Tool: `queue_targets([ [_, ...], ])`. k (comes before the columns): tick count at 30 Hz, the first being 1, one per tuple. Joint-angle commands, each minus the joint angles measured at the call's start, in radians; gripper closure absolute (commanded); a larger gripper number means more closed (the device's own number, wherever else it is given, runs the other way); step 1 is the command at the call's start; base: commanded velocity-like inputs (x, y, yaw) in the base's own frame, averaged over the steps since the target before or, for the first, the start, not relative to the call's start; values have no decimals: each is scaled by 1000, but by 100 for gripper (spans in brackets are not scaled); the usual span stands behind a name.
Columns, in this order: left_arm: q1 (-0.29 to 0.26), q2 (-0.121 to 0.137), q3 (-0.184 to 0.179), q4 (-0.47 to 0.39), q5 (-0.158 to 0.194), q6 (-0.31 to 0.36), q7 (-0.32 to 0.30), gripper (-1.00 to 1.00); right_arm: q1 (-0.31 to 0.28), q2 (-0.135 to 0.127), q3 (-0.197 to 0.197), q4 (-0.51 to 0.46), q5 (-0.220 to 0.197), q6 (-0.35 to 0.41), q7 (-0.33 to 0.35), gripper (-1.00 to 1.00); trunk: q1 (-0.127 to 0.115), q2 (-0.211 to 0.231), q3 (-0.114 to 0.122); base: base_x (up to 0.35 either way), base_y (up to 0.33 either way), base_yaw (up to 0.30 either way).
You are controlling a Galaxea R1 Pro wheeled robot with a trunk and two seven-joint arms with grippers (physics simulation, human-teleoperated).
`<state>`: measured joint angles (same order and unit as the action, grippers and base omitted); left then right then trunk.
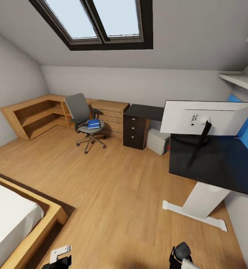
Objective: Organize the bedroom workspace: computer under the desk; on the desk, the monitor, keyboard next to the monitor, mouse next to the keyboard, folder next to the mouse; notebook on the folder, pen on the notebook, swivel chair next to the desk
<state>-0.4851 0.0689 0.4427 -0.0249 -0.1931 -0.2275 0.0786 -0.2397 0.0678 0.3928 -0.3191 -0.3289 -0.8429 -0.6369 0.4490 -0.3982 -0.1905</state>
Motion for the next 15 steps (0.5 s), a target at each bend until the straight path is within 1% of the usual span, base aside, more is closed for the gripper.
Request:
queue_targets([
  [1, -1, 0, 6, 2, -11, -4, 4, -100, -1, 0, 9, 0, -4, -2, -9, 100, 1, -2, 0, 258, 206, 0],
  [8, -1, 0, 7, 2, -10, -4, 4, -100, -1, 1, 14, 5, 4, -3, -8, 100, 1, -2, 11, 268, 214, 0],
  [9, -1, 0, 7, 2, -11, -4, 4, -100, -1, 2, 14, 12, 12, -2, -8, 100, 1, -2, 12, 272, 216, 5],
  [12, -1, 0, 6, 2, -11, -4, 4, -100, -1, 4, 14, 36, 67, -10, -9, 100, 1, -2, 17, 285, 206, 65],
  [15, -1, 0, 6, 2, -11, -4, 3, -100, -1, 4, 14, 41, 85, -19, -9, 100, 1, -2, 22, 305, 166, 103],
])
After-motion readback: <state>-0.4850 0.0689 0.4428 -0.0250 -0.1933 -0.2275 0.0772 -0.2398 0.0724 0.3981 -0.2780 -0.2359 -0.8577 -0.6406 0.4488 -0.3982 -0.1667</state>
